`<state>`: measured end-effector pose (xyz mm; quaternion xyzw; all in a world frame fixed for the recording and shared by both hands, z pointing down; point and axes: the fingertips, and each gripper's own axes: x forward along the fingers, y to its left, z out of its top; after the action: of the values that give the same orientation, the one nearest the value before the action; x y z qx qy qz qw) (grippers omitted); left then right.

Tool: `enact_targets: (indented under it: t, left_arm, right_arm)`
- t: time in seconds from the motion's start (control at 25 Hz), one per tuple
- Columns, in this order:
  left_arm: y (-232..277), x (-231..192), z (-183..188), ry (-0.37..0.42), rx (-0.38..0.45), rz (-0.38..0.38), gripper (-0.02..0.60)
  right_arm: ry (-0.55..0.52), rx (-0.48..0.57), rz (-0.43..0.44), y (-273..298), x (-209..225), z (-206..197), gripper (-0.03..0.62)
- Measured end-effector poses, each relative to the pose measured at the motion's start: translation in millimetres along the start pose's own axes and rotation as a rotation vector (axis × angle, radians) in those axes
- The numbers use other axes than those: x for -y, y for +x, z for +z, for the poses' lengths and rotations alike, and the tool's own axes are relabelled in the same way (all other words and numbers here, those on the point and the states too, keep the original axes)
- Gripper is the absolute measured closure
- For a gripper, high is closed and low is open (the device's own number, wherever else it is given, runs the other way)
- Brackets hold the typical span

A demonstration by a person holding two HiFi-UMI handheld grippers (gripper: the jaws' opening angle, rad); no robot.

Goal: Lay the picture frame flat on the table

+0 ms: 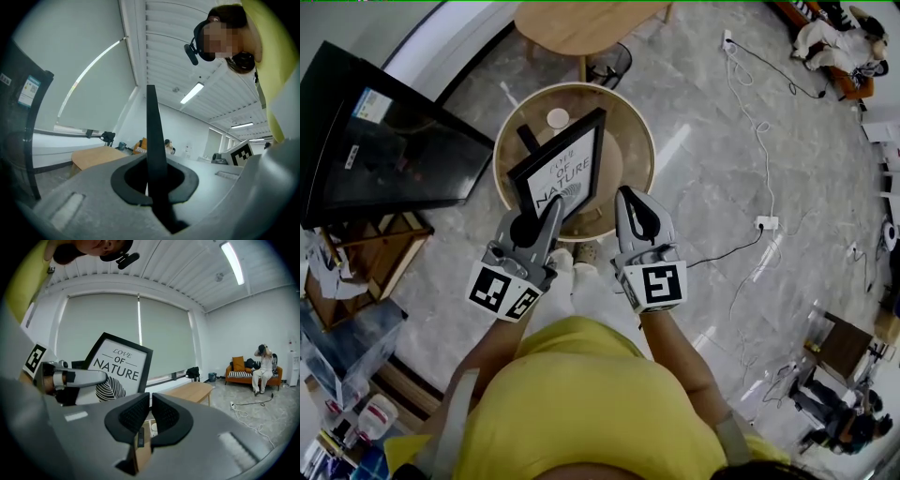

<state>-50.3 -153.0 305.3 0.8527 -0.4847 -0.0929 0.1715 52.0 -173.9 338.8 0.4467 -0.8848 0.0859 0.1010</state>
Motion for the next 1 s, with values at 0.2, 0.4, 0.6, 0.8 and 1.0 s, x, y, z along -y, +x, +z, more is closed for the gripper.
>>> enact_targets:
  t: [0.2, 0.4, 0.6, 0.8, 1.0]
  left_arm:
    - [14.2, -10.0, -26.7, -0.048, -0.046, -0.075, 0.572]
    - [19.0, -25.1, -52.4, -0.086, -0.078, -0.106, 0.572]
    - [20.0, -40.3, -85.5, -0.102, -0.108, -0.145, 0.572]
    - [19.1, -52.7, -124.0, -0.147, -0.128, -0.200, 0.571]
    - [13.6, -60.7, -163.2, -0.170, -0.173, -0.286, 0.571]
  right_arm:
    - [0.058, -0.034, 0.016, 14.3, -0.6, -17.5, 0.539]
    - [0.093, -0.100, 0.045, 25.9, 2.9, -57.1, 0.488]
    - [0.132, -0.148, 0.090, 42.3, 1.6, -95.3, 0.459]
    - [0.172, -0.193, 0.162, 51.0, 1.5, -138.8, 0.445]
    - [0.186, -0.230, 0.246, 54.6, -3.6, -176.8, 0.436]
